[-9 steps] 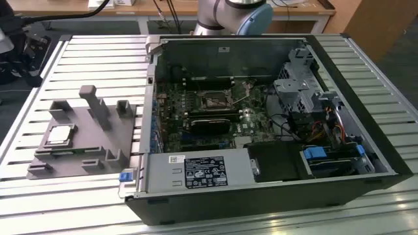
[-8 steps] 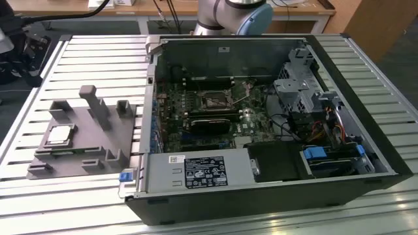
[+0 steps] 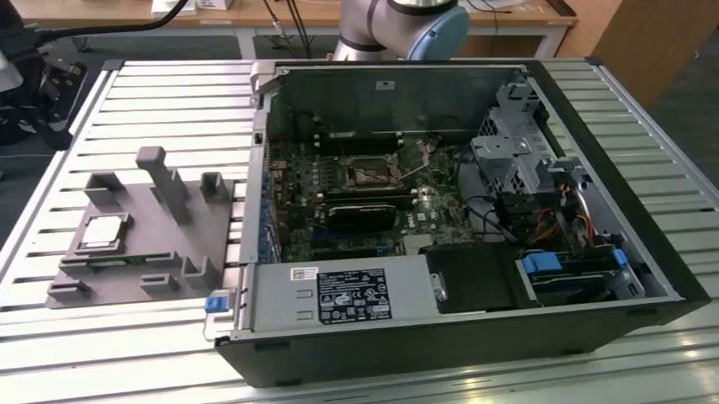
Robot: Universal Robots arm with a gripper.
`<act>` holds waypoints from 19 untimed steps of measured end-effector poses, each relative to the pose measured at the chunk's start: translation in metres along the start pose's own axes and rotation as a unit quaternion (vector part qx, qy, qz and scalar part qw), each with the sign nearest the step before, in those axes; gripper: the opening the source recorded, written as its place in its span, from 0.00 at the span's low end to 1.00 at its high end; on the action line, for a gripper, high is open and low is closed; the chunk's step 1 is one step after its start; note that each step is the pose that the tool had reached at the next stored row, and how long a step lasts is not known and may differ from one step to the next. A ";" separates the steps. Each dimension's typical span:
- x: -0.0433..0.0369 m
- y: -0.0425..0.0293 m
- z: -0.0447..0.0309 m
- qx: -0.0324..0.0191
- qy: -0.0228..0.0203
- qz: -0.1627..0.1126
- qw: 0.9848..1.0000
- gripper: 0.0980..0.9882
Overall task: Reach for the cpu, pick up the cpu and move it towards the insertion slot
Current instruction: 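Reach for the cpu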
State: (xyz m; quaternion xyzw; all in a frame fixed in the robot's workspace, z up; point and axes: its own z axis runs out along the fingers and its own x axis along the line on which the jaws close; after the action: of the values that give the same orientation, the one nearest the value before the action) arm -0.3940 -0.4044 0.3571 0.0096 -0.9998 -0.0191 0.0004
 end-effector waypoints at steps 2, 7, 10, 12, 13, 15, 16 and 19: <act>0.0012 -0.0006 0.0002 0.000 0.000 0.000 1.000 0.01; 0.0032 -0.0053 0.0012 0.000 0.000 0.000 1.000 0.01; 0.0035 -0.0075 0.0031 0.000 0.000 0.000 1.000 0.01; 0.0036 -0.0090 0.0054 0.000 0.000 0.000 1.000 0.02; 0.0038 -0.0093 0.0071 0.000 0.000 0.000 1.000 0.08; 0.0040 -0.0099 0.0107 0.000 0.000 0.000 1.000 0.15; 0.0042 -0.0104 0.0125 0.000 0.000 0.000 1.000 0.22; 0.0048 -0.0114 0.0180 0.000 0.000 0.000 1.000 0.35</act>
State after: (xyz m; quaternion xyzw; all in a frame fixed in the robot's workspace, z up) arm -0.3986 -0.4152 0.3386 0.0099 -0.9998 -0.0191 0.0005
